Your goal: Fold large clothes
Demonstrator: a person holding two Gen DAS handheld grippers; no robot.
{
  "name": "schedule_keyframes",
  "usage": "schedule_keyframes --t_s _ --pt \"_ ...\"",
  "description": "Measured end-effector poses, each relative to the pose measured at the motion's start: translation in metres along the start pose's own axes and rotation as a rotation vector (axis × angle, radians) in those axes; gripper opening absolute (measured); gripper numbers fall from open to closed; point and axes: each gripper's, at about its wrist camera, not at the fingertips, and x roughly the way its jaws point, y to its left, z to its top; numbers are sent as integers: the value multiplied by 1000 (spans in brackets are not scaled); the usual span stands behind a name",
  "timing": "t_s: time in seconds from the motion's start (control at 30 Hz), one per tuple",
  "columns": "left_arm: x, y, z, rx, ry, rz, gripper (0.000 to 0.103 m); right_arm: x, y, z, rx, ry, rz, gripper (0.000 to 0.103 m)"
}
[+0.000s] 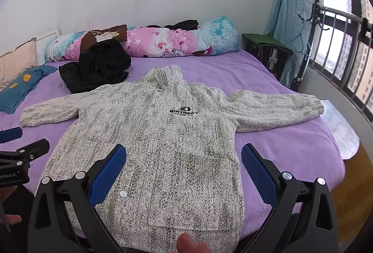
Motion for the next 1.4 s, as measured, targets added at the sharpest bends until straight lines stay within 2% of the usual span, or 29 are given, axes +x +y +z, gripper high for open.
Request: schedule_keyframes --t_s 1.4 --pt "3 0 -3 -3 7 9 97 3 2 -2 -1 8 5 97"
